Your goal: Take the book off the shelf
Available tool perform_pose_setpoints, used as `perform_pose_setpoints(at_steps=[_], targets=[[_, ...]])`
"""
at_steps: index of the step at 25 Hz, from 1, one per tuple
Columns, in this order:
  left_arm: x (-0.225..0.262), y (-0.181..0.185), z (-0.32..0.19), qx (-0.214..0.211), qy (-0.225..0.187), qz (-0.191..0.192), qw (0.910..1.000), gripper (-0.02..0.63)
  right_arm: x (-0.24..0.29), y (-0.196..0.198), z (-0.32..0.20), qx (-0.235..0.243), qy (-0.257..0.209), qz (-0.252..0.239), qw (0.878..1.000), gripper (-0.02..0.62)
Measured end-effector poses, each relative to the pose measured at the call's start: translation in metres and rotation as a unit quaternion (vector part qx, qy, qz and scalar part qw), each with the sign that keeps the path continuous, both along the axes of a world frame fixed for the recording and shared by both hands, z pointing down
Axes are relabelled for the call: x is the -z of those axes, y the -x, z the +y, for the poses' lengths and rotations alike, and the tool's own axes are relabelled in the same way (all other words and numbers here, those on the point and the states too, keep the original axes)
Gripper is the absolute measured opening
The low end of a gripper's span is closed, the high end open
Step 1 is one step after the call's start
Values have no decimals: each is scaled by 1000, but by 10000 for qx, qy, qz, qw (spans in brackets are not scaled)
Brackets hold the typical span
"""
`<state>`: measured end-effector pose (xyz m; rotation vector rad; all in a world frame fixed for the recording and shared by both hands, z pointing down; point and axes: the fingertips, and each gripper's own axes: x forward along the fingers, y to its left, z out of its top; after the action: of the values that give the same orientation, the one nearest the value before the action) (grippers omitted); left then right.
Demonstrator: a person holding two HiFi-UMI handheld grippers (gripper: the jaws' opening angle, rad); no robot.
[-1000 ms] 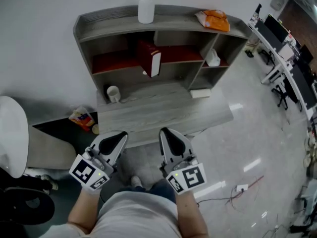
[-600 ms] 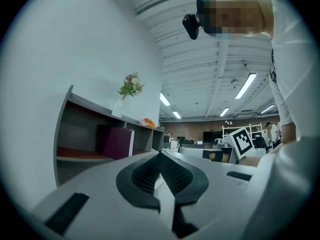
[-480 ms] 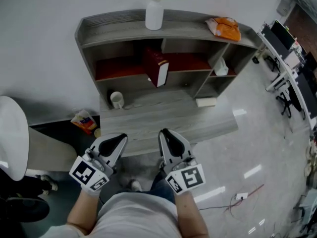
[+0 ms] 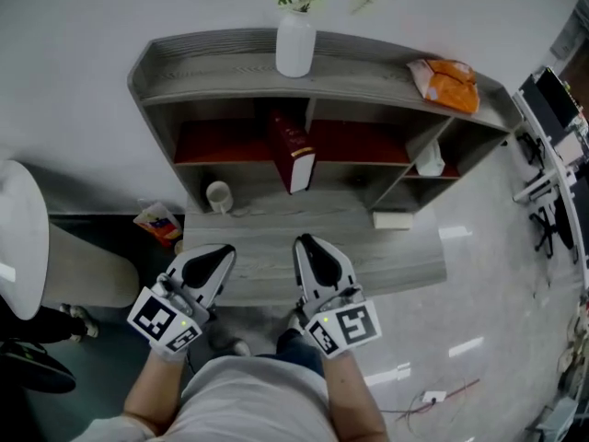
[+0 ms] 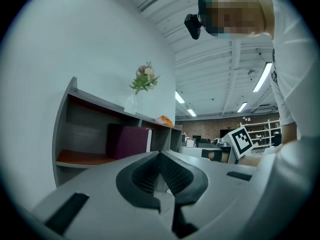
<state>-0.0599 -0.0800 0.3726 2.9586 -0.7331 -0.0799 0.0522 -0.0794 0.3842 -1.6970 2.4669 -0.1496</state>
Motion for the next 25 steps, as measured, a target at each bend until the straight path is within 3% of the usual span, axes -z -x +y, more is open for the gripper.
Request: perform_pose_setpoints(at_steps=[18,20,25], targets=[[-1,-47,-48,1371,116,-134,9904,15,10,-68,-78,807,-87,-99,9967,34],[-4,-47,-48,1445,145,-179,9892,15,8,-69,-84,829,-50,-97,9965,68],[-6,-35,-54,1545,212,-177,9876,15,5,-62,-97,762,78,-53,9970,226]])
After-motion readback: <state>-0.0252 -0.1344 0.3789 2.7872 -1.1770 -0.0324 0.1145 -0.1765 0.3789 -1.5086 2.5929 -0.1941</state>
